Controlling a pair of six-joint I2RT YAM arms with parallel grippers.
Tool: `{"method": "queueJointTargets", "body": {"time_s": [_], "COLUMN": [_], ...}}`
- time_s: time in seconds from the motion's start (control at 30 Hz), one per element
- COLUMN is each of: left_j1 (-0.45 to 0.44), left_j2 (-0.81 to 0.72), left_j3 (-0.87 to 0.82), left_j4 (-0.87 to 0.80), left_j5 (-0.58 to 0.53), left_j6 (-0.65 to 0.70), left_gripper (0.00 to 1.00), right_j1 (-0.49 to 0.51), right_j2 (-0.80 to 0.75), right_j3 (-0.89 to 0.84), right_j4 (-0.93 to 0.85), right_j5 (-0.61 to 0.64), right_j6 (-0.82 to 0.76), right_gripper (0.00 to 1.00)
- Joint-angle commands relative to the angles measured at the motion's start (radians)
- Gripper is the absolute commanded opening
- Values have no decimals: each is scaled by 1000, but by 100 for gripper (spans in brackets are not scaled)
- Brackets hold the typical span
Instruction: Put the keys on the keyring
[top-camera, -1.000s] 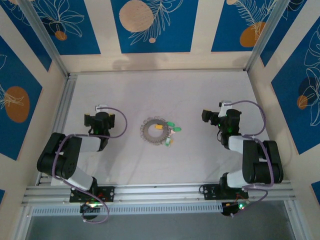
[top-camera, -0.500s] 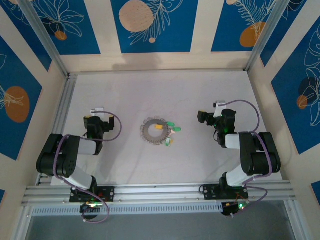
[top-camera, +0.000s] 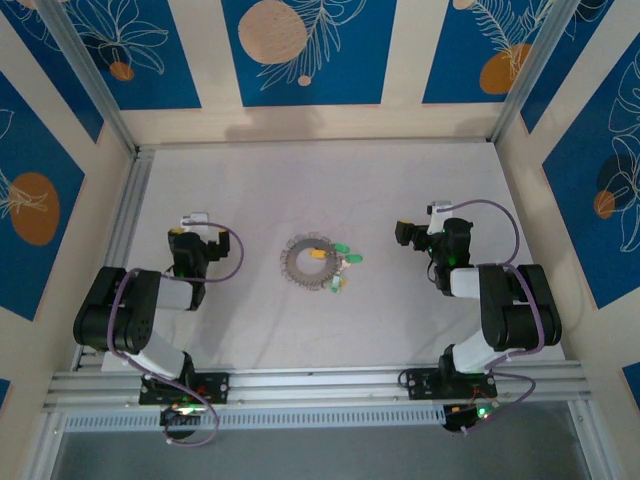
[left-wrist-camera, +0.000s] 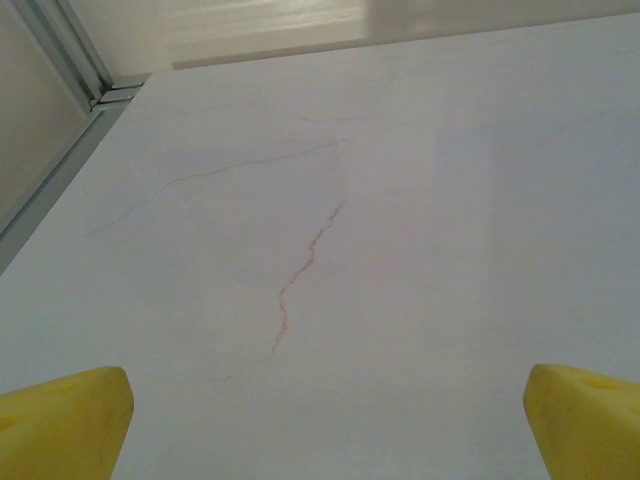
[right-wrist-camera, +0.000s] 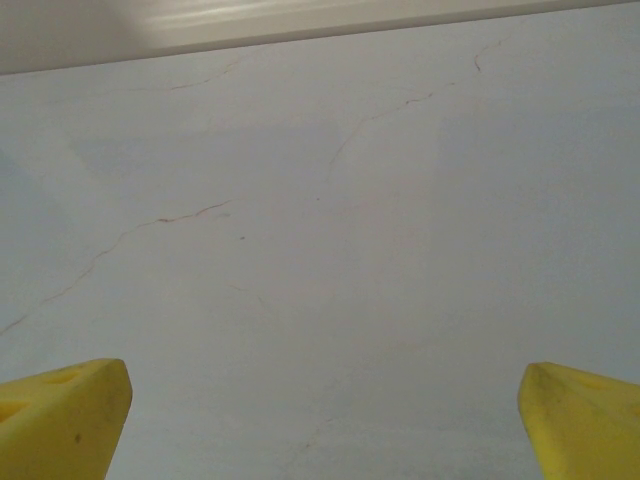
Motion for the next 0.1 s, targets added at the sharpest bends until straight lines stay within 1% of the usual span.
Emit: {"method": "queueJointTargets", "body": {"time_s": [0.0,0.07], "left_j1": [13,13], "left_j2": [5,5], "left_j3": [5,5], "left_j4": [34,35], "left_j5": [17,17], "left_j6": [-13,-13], "left_gripper": [100,100], "right_j1": [-6,-1], "right_j2": [0,0], "right_j3": [-5,-6], "right_j4": [27,29], "right_j5": [-6,2], "right_j6": [-13,-18], "right_gripper": [99,99]}}
